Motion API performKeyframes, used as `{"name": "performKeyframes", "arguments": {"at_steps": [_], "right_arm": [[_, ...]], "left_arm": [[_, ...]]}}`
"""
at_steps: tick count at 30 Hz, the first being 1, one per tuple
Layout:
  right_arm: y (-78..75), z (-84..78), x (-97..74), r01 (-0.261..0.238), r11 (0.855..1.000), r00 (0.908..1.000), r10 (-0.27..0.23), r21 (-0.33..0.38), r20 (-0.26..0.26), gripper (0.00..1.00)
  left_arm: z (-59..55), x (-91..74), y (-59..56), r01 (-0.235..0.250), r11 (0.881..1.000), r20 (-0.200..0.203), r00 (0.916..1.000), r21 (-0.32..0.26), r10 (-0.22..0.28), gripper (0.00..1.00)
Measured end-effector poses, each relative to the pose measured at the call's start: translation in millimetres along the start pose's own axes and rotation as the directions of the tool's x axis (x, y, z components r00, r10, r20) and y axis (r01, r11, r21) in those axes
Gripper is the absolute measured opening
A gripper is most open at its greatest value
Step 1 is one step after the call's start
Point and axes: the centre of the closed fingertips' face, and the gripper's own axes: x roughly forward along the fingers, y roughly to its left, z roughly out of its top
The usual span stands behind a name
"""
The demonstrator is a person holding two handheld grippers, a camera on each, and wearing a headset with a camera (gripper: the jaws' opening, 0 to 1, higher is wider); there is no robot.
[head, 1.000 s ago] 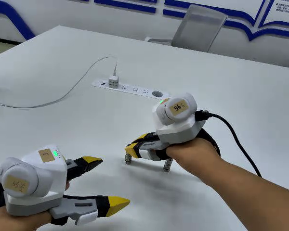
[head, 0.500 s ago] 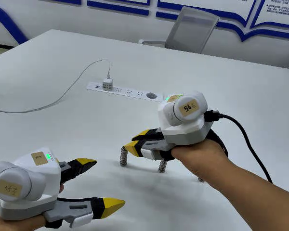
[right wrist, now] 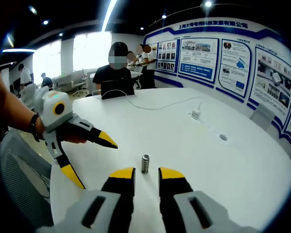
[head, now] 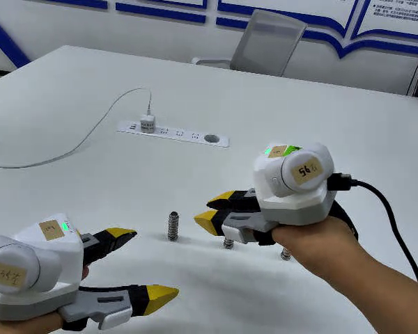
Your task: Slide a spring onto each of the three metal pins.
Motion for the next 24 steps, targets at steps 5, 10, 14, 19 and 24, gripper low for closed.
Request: {"name": "performKeyframes", "arguments": {"at_steps": [5, 10, 14, 19, 24], "right_arm": [[-1.7, -4.6, -13.7, 0.019, 1.0, 0.9997, -0.019, 0.009, 0.012, 0.21], [-3.0, -9.5, -27.7, 0.039, 0.999, 0.999, -0.039, 0.017, 0.023, 0.22], [-4.7, -12.2, -38.2, 0.055, 0.998, 0.9979, -0.056, 0.027, 0.033, 0.23], [-10.6, -17.6, -52.7, 0.087, 0.995, 0.9951, -0.089, 0.043, 0.044, 0.24], [-18.2, -23.0, -66.6, 0.116, 0.991, 0.9913, -0.119, 0.061, 0.056, 0.25]], "left_arm": [[0.5, -0.1, -0.4, 0.0, 1.0, 0.0, 1.0, 0.001, 0.0, 0.71], [1.7, -0.5, -0.4, -0.001, 1.0, 0.001, 1.0, 0.002, 0.001, 0.71], [1.9, -0.5, -1.2, 0.001, 1.0, 0.001, 1.0, 0.003, -0.001, 0.72], [2.7, -0.6, -2.3, 0.003, 1.0, 0.0, 1.0, 0.005, -0.003, 0.72], [3.5, -0.3, -2.5, 0.004, 1.0, 0.0, 1.0, 0.005, -0.004, 0.72]]}}
